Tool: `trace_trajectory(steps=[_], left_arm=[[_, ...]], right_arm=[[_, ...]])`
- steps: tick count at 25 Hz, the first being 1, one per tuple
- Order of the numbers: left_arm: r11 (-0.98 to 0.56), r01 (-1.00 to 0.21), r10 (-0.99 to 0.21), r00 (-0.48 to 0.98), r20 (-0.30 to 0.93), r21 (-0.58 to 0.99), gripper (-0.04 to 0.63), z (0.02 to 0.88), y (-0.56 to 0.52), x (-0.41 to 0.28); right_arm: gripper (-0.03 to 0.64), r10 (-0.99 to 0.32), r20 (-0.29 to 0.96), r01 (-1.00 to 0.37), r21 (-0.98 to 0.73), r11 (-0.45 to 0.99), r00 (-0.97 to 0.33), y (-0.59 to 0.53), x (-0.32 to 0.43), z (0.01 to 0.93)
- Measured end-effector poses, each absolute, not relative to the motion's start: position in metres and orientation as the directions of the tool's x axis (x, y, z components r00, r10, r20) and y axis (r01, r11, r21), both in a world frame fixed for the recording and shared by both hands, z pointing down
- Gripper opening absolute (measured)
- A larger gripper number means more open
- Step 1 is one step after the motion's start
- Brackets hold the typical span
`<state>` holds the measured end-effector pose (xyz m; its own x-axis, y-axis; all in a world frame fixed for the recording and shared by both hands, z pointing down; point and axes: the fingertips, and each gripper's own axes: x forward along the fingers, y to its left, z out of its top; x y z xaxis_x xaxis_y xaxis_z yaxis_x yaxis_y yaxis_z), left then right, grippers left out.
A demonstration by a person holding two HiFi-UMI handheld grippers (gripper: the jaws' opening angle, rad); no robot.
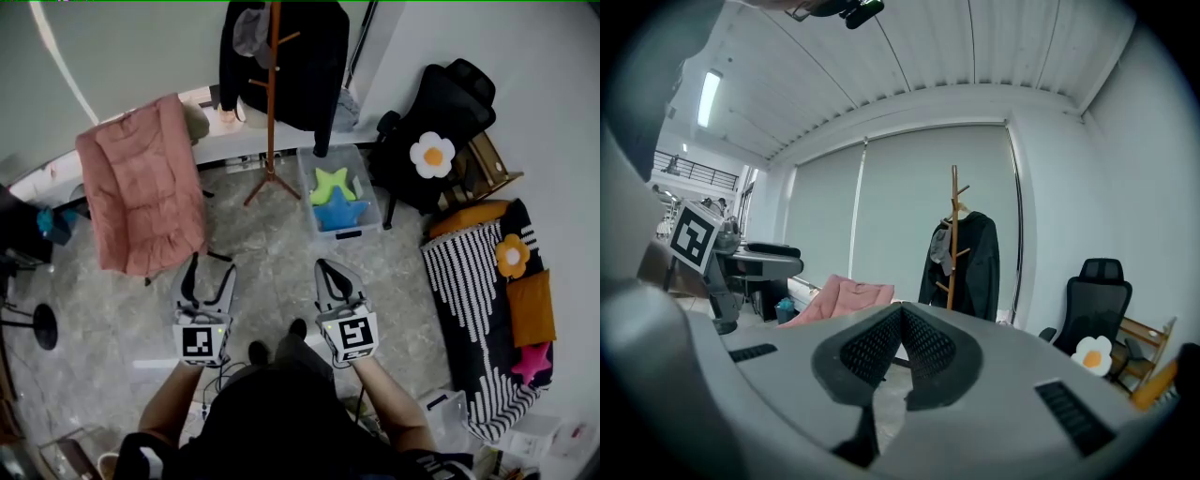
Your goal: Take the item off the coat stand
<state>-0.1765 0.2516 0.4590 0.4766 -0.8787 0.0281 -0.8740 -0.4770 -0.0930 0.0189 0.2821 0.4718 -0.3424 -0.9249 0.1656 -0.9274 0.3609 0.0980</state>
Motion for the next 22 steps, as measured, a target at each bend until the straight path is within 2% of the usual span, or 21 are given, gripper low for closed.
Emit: trace_trajectory(steps=[14, 22], left_arm=[[-0.394, -0.915, -0.919, 0.395, -0.004, -0.085, 0.302, 0.436, 0.091, -0.106], [-0.43, -0.899, -0.901, 0.432, -0.018, -0.08, 0.302, 0.431, -0.018, -0.101]], right_arm=[[0.018, -0.871, 0.165, -0.875, 0.074, 0.479, -0.463, 0.129, 0.077, 0.468], [0.018, -0.88, 0.164, -0.883, 0.079, 0.462, -0.446, 0.038, 0.076, 0.465]])
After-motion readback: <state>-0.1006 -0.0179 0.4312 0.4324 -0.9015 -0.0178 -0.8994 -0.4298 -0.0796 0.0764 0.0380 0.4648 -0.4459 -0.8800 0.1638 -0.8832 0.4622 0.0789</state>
